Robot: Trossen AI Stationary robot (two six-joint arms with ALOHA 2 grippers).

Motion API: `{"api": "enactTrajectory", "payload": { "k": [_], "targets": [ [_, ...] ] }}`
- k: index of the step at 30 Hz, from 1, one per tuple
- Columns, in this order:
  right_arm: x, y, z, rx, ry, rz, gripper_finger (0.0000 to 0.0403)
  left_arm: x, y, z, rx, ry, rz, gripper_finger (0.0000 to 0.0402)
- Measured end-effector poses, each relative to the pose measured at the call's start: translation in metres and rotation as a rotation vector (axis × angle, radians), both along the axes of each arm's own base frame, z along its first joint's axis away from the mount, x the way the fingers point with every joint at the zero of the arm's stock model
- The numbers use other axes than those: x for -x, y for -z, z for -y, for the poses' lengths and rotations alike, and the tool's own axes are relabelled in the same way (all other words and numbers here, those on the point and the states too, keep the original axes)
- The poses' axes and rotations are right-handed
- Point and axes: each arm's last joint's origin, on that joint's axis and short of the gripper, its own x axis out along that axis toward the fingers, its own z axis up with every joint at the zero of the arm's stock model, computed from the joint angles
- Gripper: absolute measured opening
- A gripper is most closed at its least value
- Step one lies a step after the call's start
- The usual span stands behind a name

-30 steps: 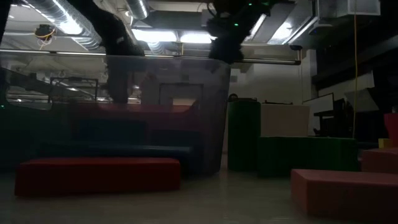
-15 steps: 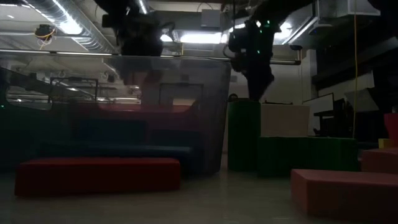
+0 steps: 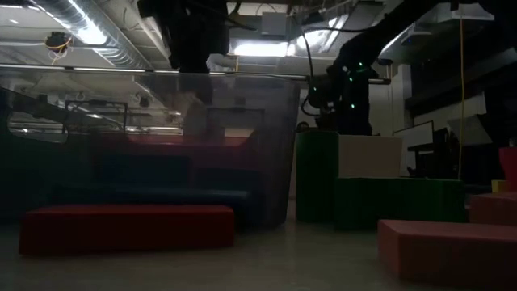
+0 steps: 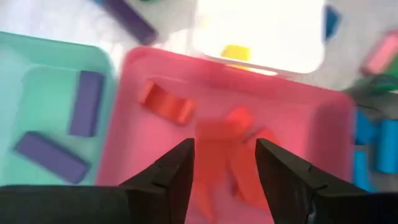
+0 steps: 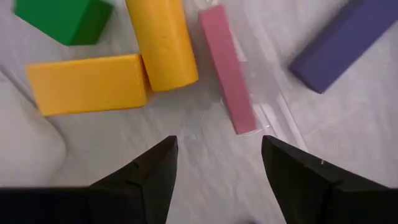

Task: Sort blocks
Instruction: Put the red block into the top pink bin, then put the pink block into the bottom pink bin

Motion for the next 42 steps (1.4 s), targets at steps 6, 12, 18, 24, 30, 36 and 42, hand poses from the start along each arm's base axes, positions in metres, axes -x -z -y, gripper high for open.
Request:
{"api": "enactTrajectory", "payload": {
  "k": [6,12,18,24,30,36,42],
  "targets": [
    [0.004,0.018,-0.003,0.006,-0.001,0.008,0.0234,-0.002,0.000,0.003,-0.010,-0.020,0.001,0.0180],
    [0.003,0.023,-0.002,0.034,-0.003,0.044,0.0214,0.001,0.000,-0.005,0.004,-0.108,-0.009,0.0186],
    [-0.001,0.023,0.001,0.074,-0.001,0.084,0.0120,0.013,0.000,-0.030,0.010,-0.246,-0.032,0.0186],
    [-0.002,0.023,0.002,0.079,-0.002,0.089,0.0017,0.030,0.003,-0.054,0.016,-0.319,-0.085,0.0186],
    [-0.002,0.023,0.002,0.078,-0.001,0.088,0.0026,0.041,0.004,-0.065,0.033,-0.370,-0.121,0.0186],
    [0.000,0.024,0.001,0.074,0.001,0.070,0.0050,0.045,0.005,-0.068,0.024,-0.349,-0.139,0.0186],
    [0.002,0.024,-0.001,0.055,0.001,0.045,0.0100,0.045,0.005,-0.068,0.009,-0.319,-0.140,0.0186]
  ]
}}
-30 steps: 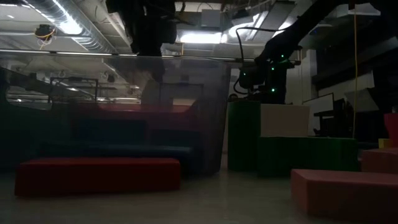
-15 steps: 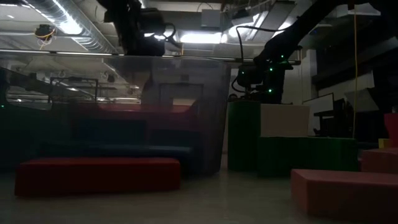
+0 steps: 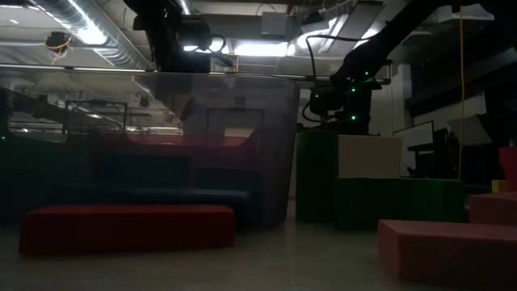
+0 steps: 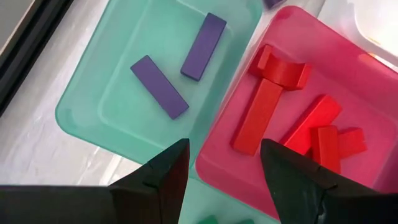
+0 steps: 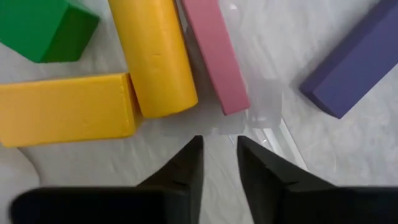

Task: Sort blocks
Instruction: Put the pink block into the bottom pink bin

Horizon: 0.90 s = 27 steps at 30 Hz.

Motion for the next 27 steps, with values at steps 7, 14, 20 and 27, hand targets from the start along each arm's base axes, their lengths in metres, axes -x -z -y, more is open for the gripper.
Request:
{"api": "enactTrajectory", "payload": {
  "k": [7,14,20,27],
  "targets": [
    [0.0002,0.0001,-0.0009,-0.002,-0.074,-0.007,0.0181,-0.0001,-0.0001,0.0000,-0.003,0.005,0.001,0.0186],
    [-0.0006,-0.0001,-0.0001,0.026,-0.223,-0.012,0.0204,-0.0002,-0.0001,-0.0001,-0.003,0.005,0.002,0.0186],
    [-0.0043,-0.0009,0.0026,0.065,-0.295,0.019,0.0192,-0.0002,-0.0001,-0.0001,-0.003,0.005,0.002,0.0186],
    [-0.0085,-0.0011,0.0058,0.107,-0.341,0.050,0.0178,-0.0003,-0.0001,-0.0001,-0.003,0.005,0.002,0.0186]
  ]
}}
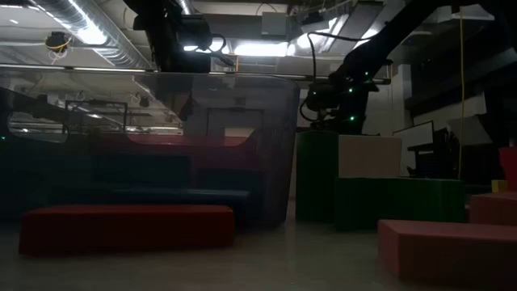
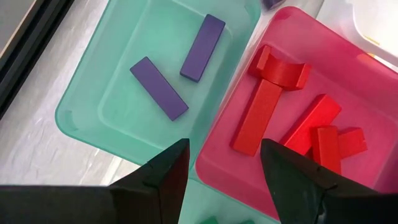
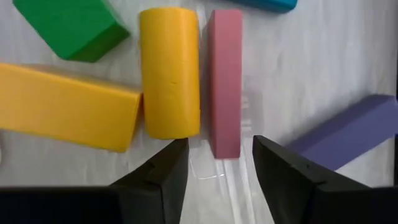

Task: Sort blocks
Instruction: Put the pink block into the bottom pink bin

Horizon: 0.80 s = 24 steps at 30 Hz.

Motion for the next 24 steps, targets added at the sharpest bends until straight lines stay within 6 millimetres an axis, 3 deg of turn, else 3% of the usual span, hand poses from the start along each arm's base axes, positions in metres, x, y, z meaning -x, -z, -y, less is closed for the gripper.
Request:
{"api": "enactTrajectory", "payload": {
  "k": [9,15,17,24],
  "targets": [
    [-0.007,0.018,0.004,-0.030,-0.015,0.013,0.0151,0.000,0.000,0.000,0.001,-0.004,0.001,0.0186],
    [-0.007,0.018,0.004,-0.027,-0.005,0.001,0.0079,0.001,0.000,-0.002,-0.018,-0.080,-0.017,0.0186],
    [-0.007,0.015,0.005,-0.030,-0.002,-0.016,0.0053,0.004,0.000,-0.006,-0.036,-0.160,-0.032,0.0186],
    [-0.011,-0.020,0.008,-0.092,0.031,-0.088,0.0052,0.021,0.000,-0.028,-0.028,-0.392,-0.039,0.0186]
  ]
}}
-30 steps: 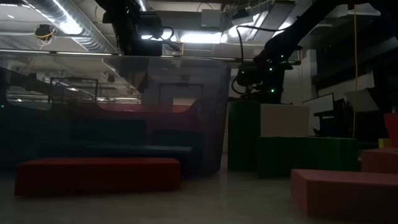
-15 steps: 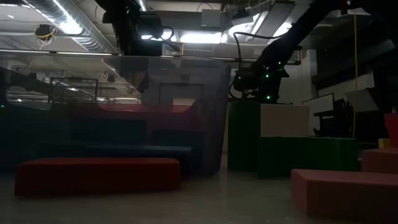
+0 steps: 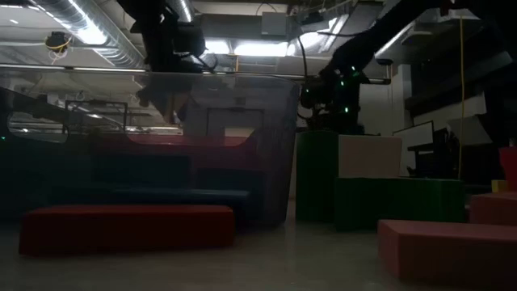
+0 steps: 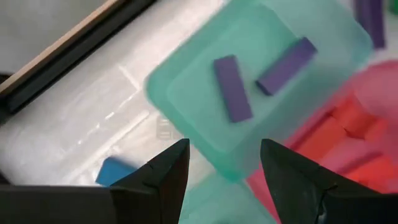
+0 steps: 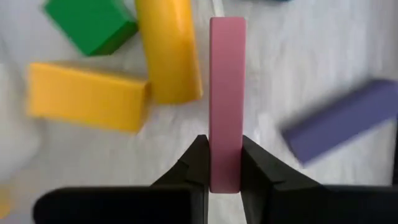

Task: Sort blocks
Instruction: Put the pink block into the bottom pink bin

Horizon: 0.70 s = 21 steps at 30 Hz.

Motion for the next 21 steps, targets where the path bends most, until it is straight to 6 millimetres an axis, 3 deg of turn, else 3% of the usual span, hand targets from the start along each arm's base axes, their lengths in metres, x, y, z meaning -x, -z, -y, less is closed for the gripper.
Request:
{"api": "enactTrajectory", "payload": {
  "k": [6,12,17,21],
  "targets": [
    [0.005,-0.048,-0.006,-0.139,0.092,-0.120,0.0058,0.025,0.002,-0.018,0.044,-0.124,-0.039,0.0186],
    [0.009,-0.087,-0.025,-0.359,0.229,-0.175,0.0061,0.046,0.003,-0.031,0.083,-0.207,-0.076,0.0186],
    [-0.002,-0.103,-0.055,-0.505,0.282,-0.083,0.0060,0.054,0.003,-0.038,0.071,-0.217,-0.074,0.0186],
    [-0.008,-0.114,-0.087,-0.517,0.265,-0.078,0.0063,0.059,0.003,-0.042,0.067,-0.213,-0.080,0.0186]
  ]
}}
